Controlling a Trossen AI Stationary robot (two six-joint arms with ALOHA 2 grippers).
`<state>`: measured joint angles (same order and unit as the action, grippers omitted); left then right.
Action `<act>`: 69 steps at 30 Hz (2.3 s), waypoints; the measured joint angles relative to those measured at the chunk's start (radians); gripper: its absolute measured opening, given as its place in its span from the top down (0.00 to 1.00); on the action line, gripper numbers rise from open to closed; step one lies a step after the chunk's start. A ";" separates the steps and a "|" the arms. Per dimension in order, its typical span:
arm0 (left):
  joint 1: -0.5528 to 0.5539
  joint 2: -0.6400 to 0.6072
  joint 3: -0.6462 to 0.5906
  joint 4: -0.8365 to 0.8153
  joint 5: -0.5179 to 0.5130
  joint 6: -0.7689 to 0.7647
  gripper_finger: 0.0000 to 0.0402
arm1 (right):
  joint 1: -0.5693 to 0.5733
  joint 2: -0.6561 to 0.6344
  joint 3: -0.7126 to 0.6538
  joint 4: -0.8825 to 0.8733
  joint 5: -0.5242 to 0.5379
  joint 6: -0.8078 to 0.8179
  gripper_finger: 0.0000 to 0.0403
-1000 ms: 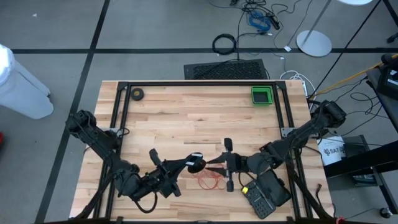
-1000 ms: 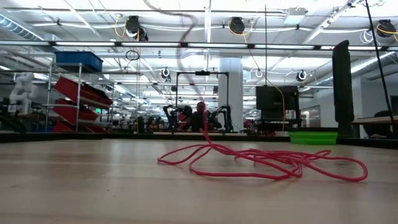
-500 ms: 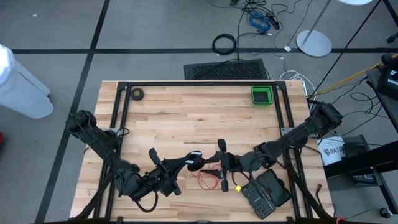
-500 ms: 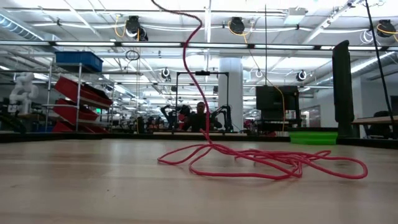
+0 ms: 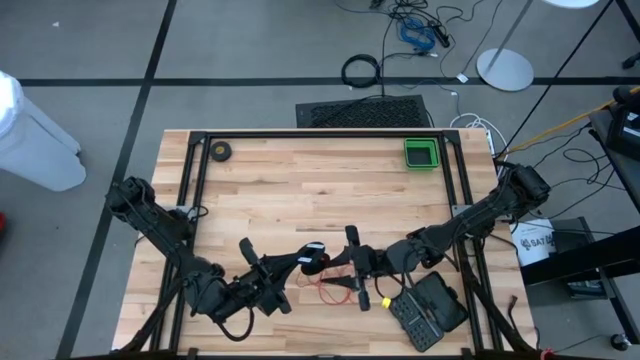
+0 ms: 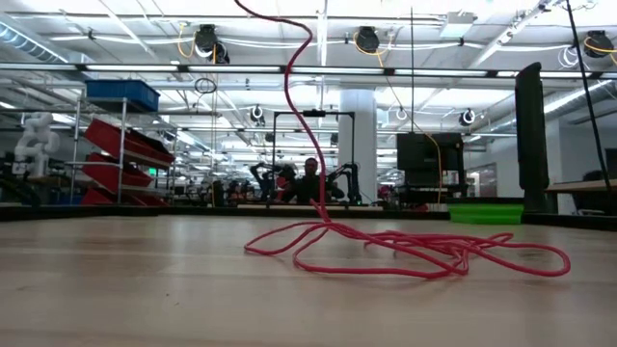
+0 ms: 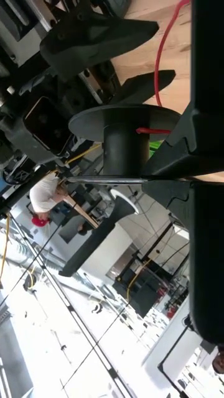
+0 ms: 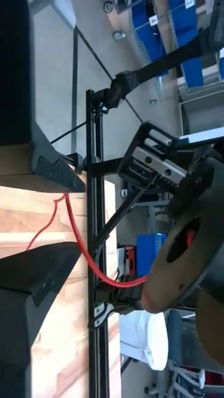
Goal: Coil cords
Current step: Coil the red wire into the spool
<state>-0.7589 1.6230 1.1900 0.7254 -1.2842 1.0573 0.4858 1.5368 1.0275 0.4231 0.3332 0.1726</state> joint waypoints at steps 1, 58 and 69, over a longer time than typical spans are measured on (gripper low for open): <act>0.000 0.000 0.000 0.000 0.000 0.000 1.00 | 0.000 0.000 0.000 0.000 0.000 0.000 0.69; -0.061 0.000 0.000 0.000 0.008 0.128 1.00 | -0.002 0.031 0.000 0.049 -0.052 0.020 0.73; -0.061 0.000 0.000 0.000 0.008 0.128 1.00 | -0.013 0.066 0.000 0.133 -0.106 0.007 0.70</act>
<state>-0.8196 1.6226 1.1904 0.7254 -1.2762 1.1851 0.4732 1.6032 1.0279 0.5563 0.2273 0.1795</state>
